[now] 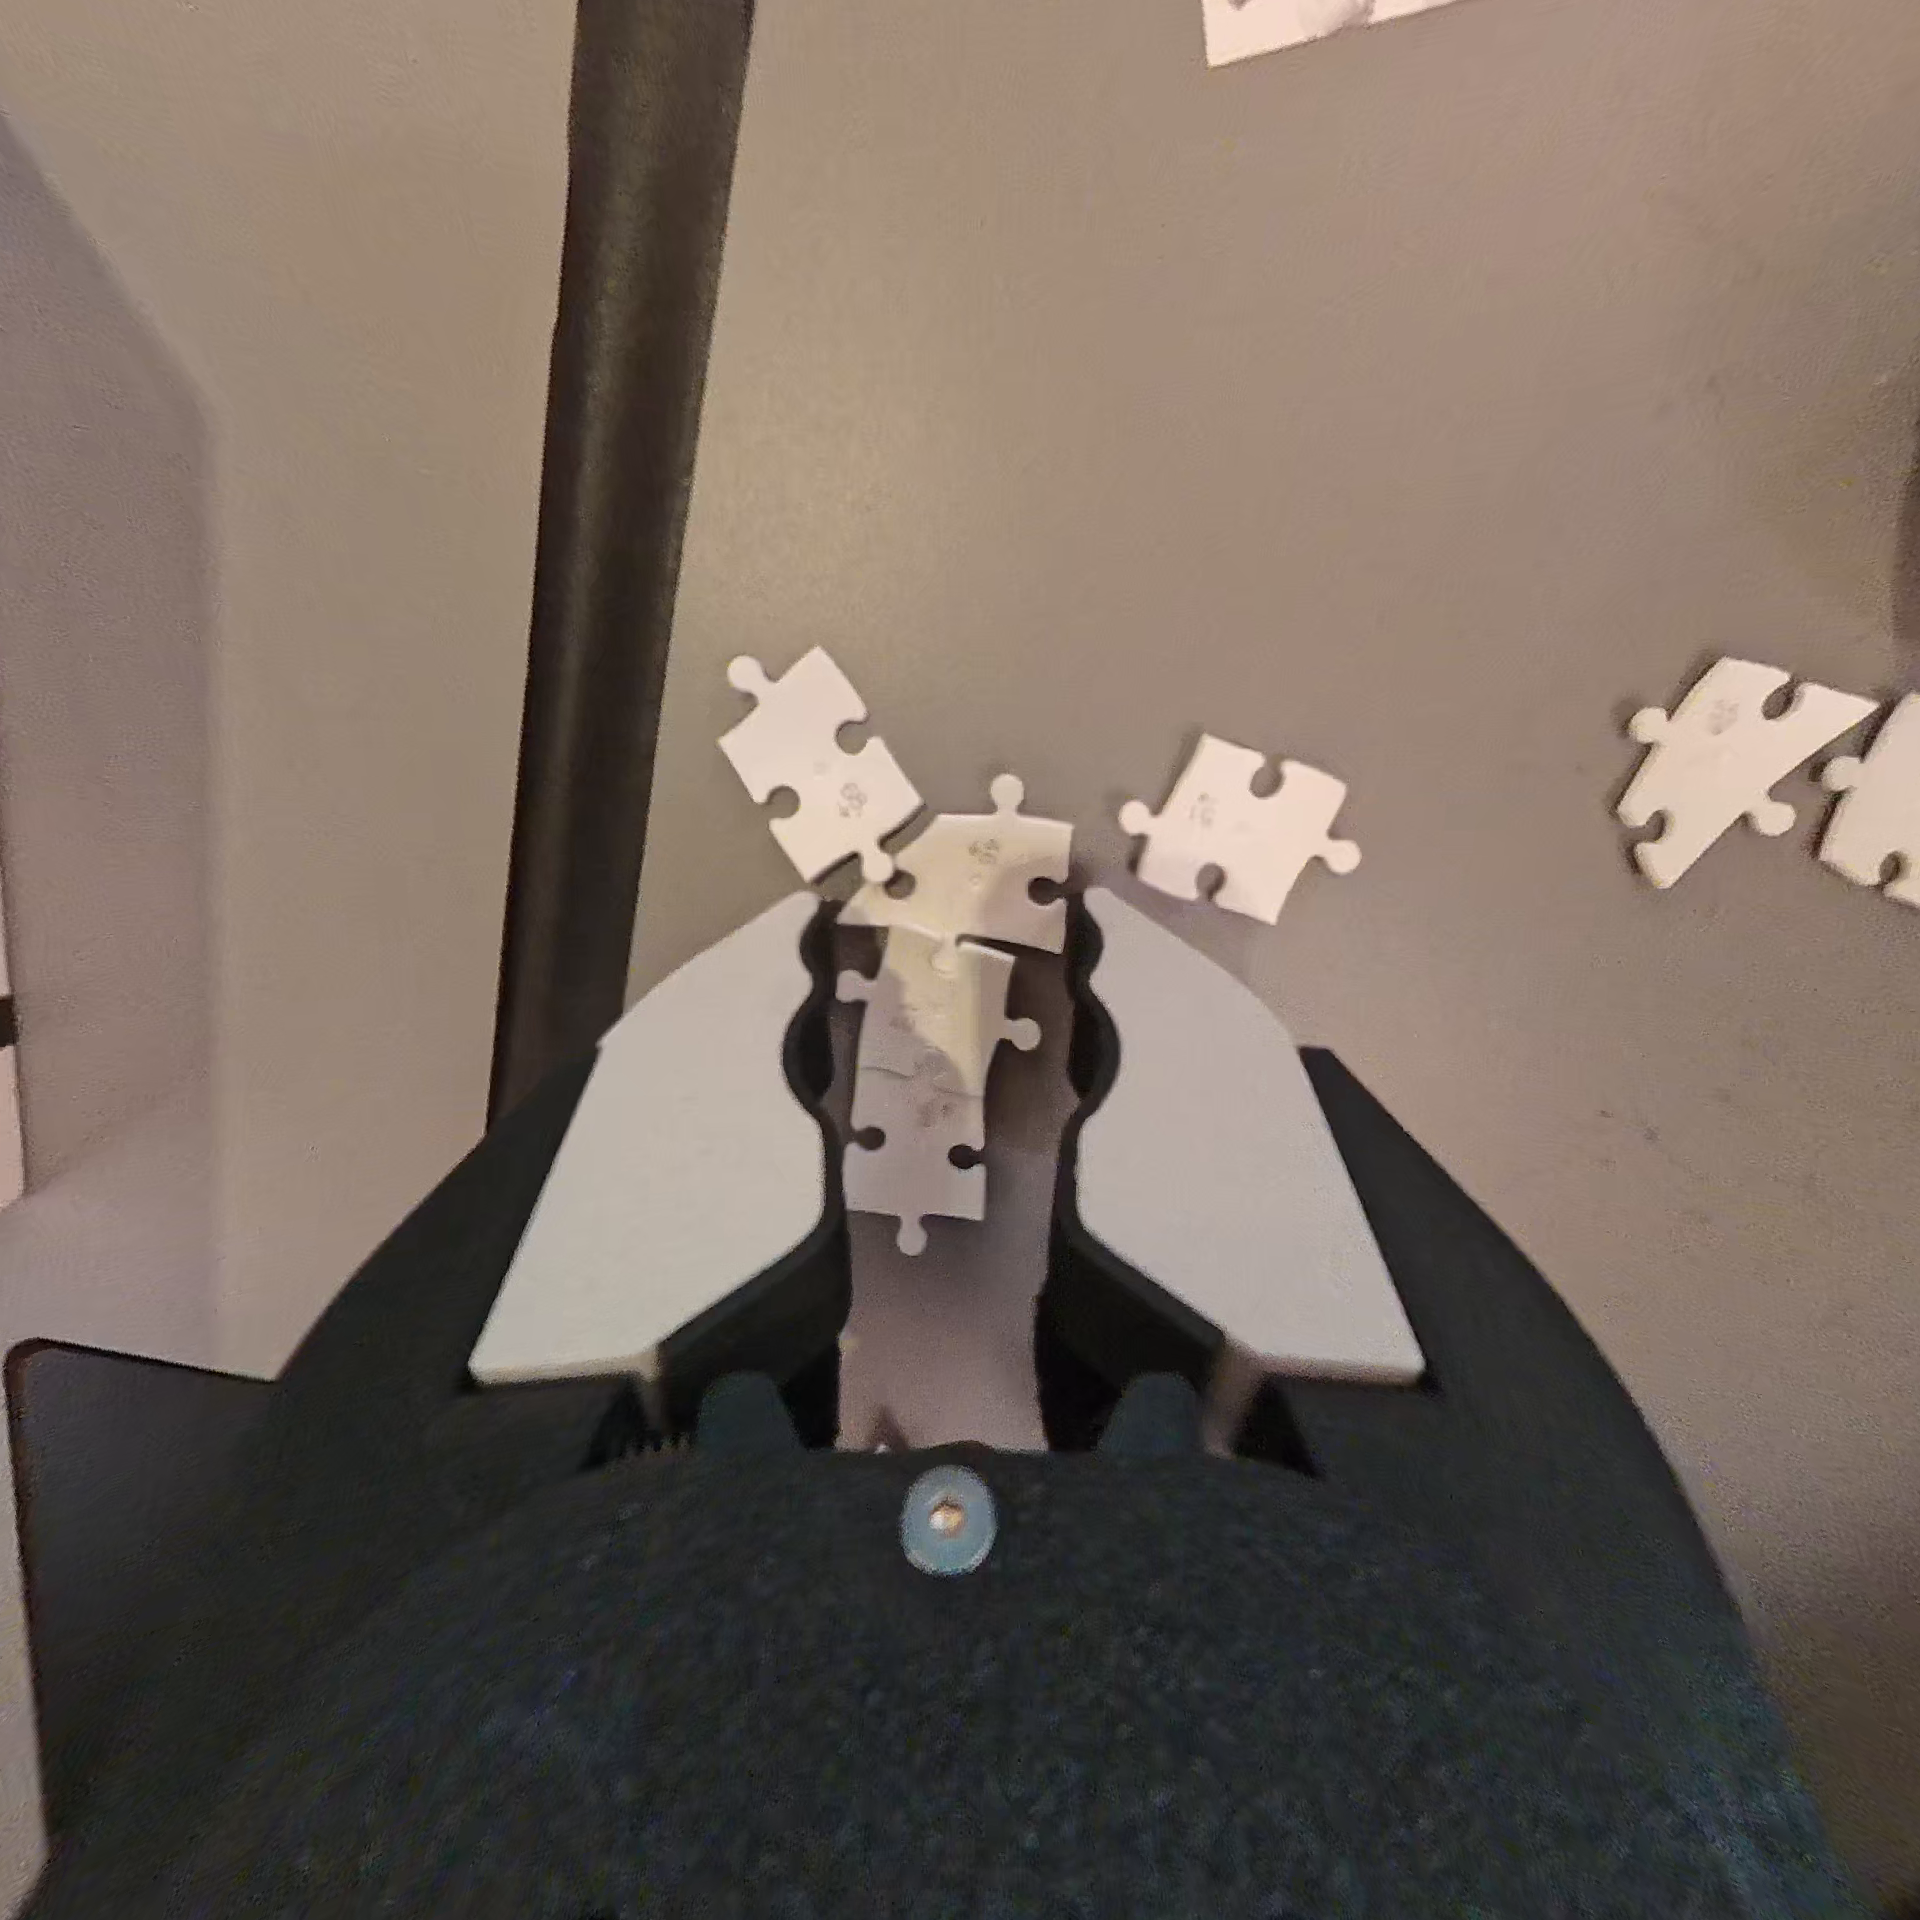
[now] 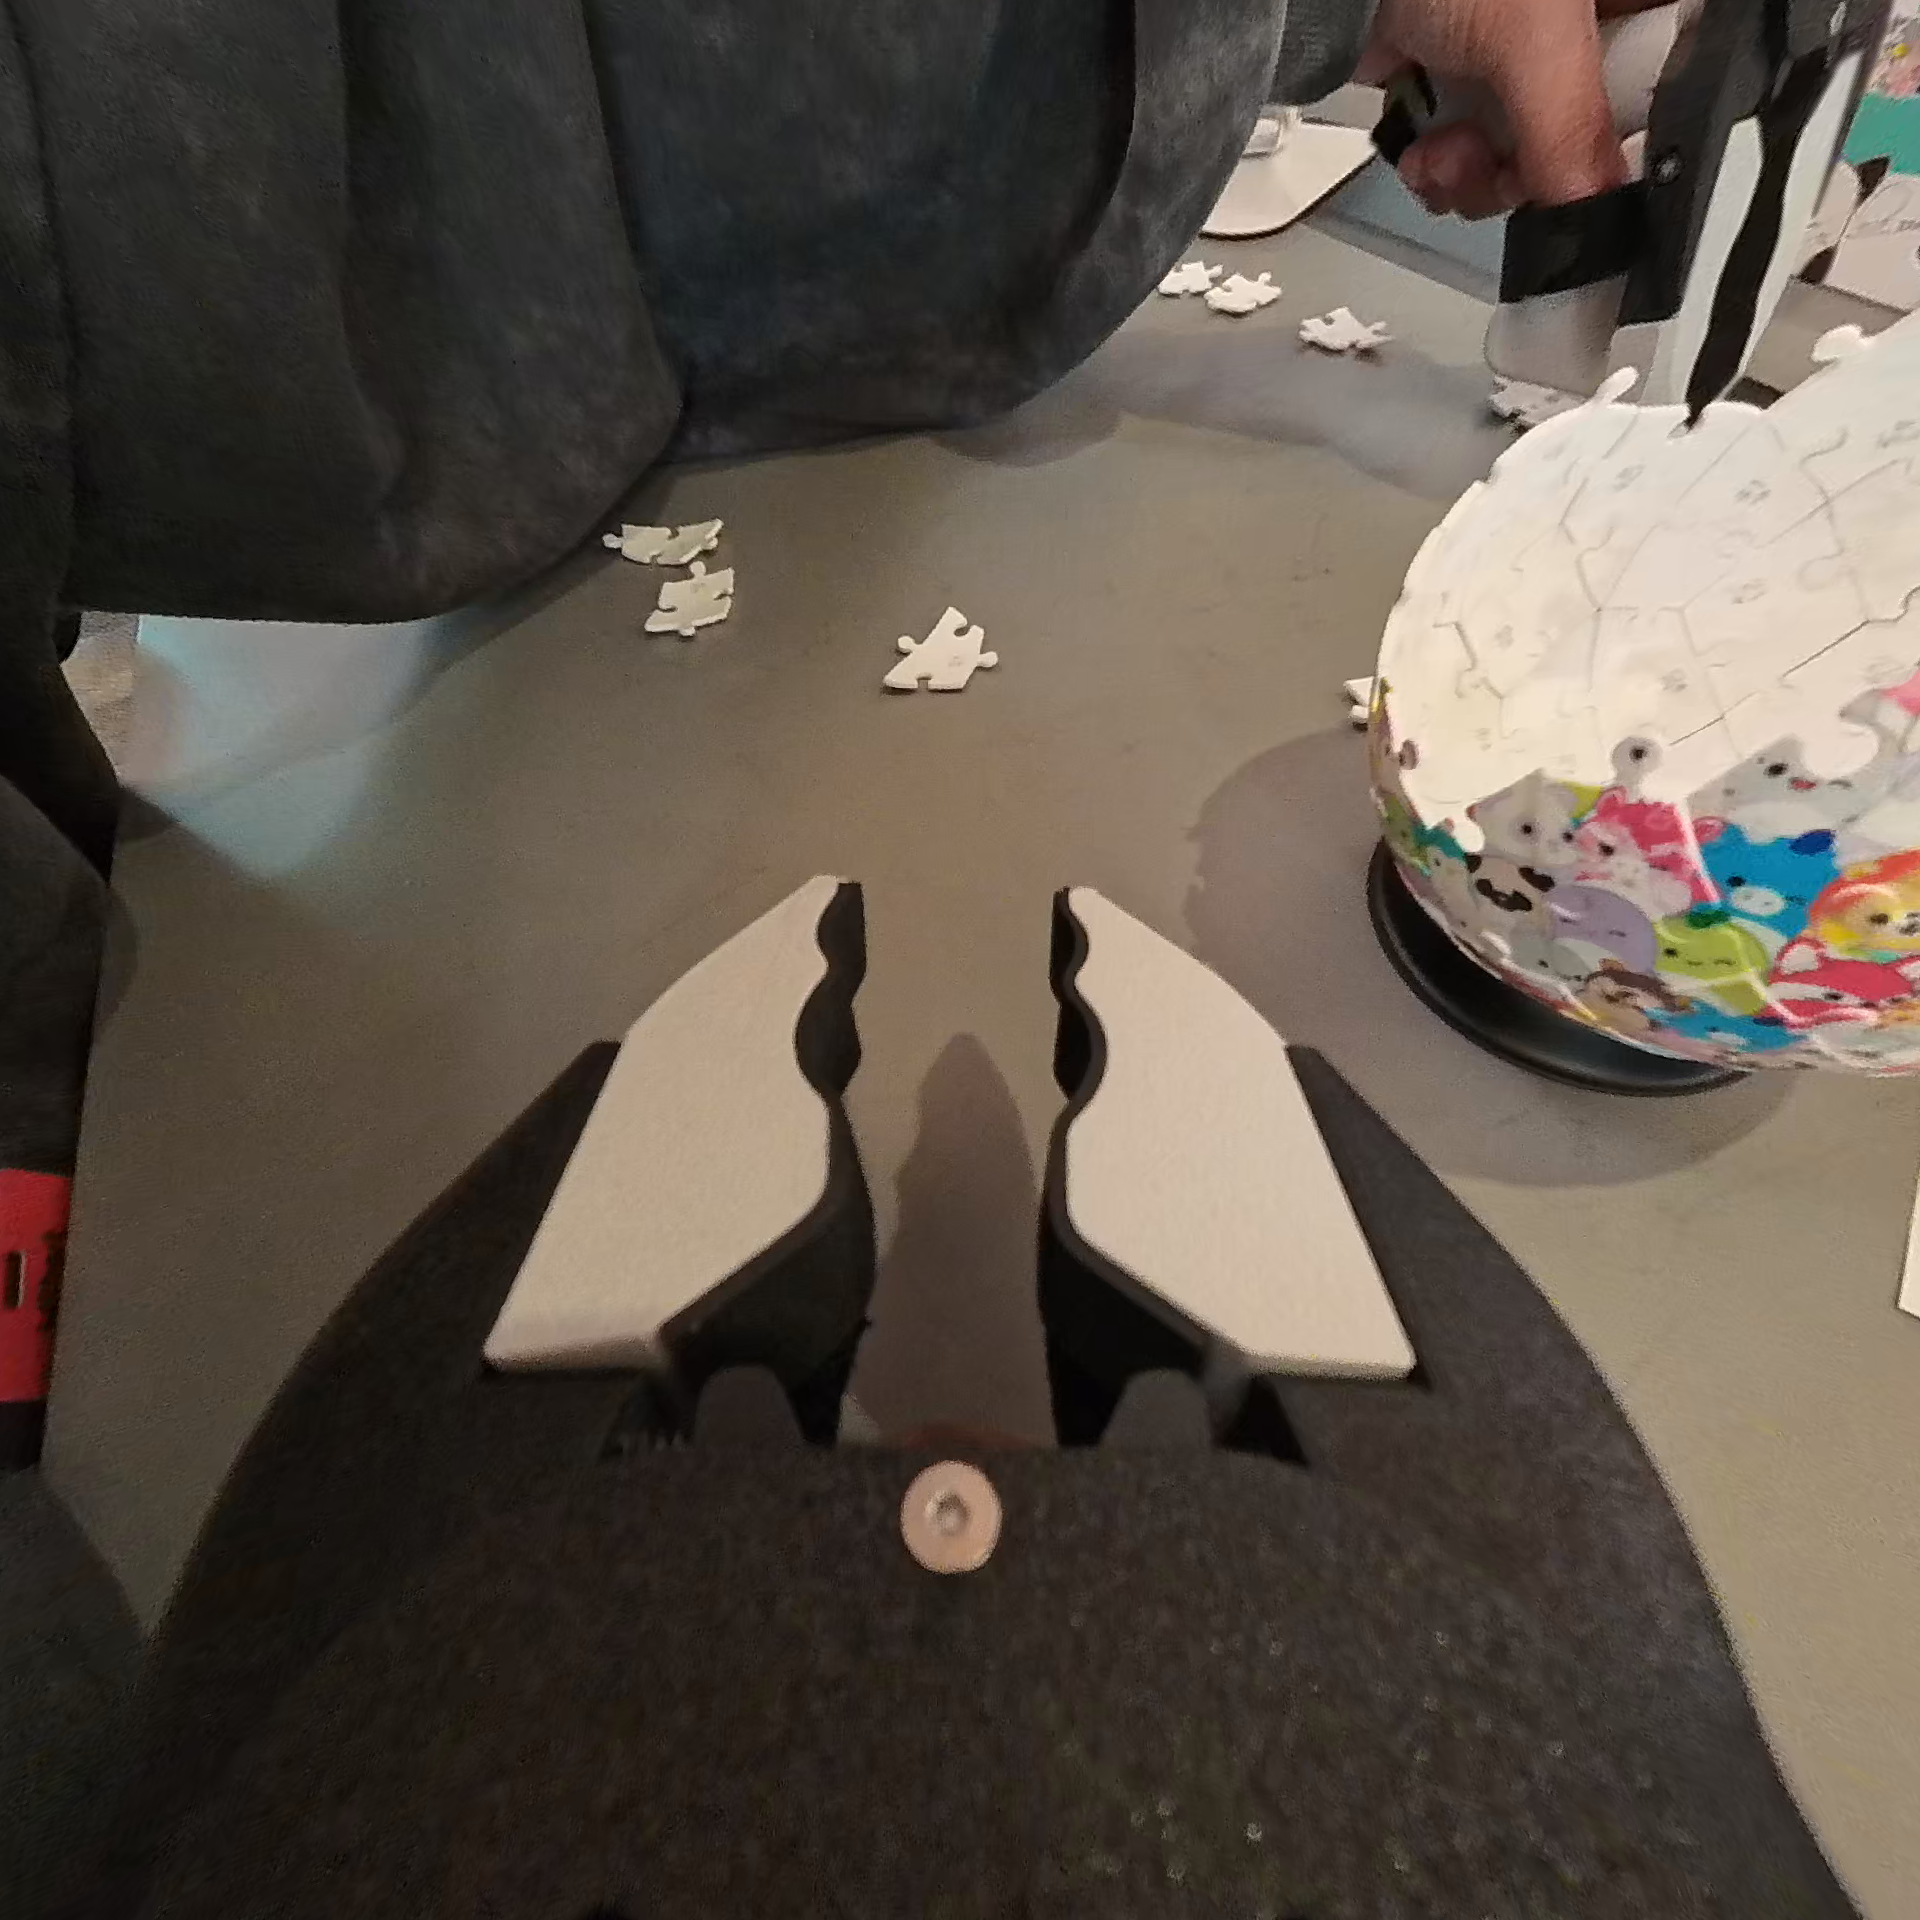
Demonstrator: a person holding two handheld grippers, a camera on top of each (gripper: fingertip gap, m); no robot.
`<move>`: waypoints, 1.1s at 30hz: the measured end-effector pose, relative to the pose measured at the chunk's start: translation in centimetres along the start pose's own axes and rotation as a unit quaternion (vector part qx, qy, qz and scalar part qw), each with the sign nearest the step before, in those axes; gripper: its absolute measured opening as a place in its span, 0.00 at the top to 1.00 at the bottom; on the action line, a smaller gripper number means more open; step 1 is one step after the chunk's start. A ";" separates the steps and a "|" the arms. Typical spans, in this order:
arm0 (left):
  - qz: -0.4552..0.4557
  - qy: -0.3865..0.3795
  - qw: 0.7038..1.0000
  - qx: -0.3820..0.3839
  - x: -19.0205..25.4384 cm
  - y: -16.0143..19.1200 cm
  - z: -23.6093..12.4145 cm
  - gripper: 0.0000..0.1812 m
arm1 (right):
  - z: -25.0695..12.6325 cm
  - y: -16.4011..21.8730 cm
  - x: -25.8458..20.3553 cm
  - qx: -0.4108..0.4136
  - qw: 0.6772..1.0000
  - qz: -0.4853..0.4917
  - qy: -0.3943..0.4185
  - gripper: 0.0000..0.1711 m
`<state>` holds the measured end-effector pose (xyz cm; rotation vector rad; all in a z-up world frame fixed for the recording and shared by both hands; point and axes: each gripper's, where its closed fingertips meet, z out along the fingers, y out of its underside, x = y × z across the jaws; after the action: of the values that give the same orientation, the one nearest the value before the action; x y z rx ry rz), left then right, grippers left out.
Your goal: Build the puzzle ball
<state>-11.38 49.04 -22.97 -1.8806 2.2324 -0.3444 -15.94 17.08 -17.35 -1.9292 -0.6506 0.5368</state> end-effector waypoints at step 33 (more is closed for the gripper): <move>-0.050 -0.163 0.851 0.497 24.9 -9.8 -26.4 0.77 | -6.2 -22.9 2.2 0.262 0.949 0.173 -0.027 0.85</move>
<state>-14.37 24.19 5.10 -1.3153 1.2873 -0.9020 -15.19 22.69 5.76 -1.5230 -0.1665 0.8876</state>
